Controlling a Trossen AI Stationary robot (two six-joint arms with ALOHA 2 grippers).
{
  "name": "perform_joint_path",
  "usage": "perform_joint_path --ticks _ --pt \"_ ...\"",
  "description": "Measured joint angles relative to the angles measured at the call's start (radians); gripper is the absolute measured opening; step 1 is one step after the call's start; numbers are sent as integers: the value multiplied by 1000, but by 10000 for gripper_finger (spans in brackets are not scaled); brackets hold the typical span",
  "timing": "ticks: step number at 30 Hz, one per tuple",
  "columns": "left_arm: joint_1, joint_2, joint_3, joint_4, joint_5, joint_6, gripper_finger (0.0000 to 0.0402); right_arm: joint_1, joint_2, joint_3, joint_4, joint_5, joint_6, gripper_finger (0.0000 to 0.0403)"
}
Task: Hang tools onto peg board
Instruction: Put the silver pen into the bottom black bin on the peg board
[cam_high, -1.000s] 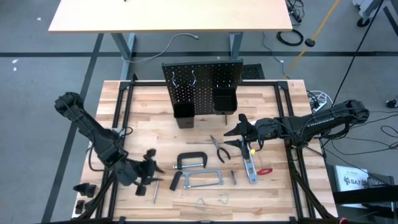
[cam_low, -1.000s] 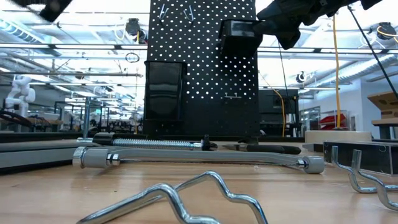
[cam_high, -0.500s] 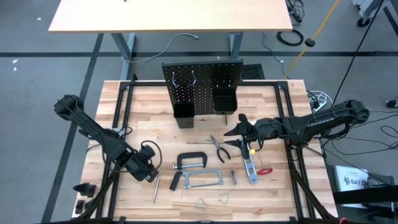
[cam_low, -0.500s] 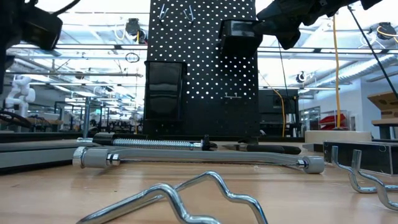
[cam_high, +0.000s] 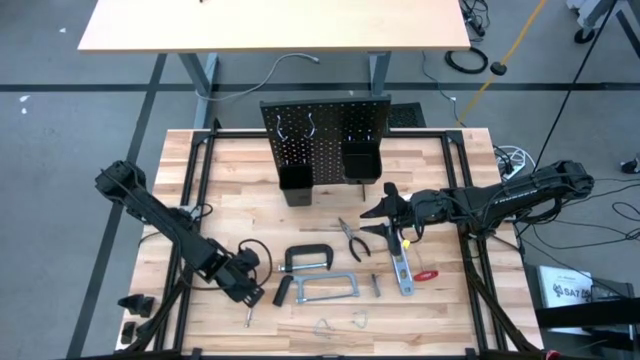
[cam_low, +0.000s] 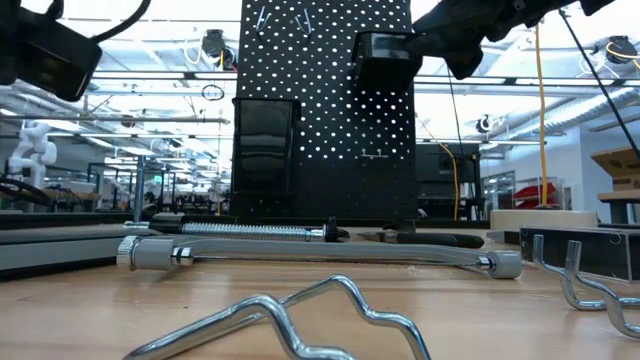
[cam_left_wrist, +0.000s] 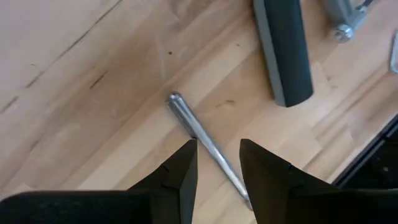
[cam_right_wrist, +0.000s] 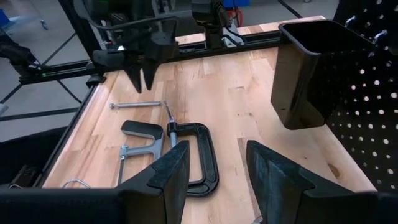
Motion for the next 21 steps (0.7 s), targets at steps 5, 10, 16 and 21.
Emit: perform_joint_path --ticks 5,10,16,21 --pt "-14 0 28 0 -11 -42 123 0 0 0 0 36 -17 153" --pt "-65 12 76 -7 -128 -98 123 9 0 0 -34 33 4 153" --pt "-156 80 176 -170 -190 -237 123 38 0 0 -86 31 74 153" --pt "-201 161 223 -223 -218 -363 123 62 0 0 -96 31 90 153"
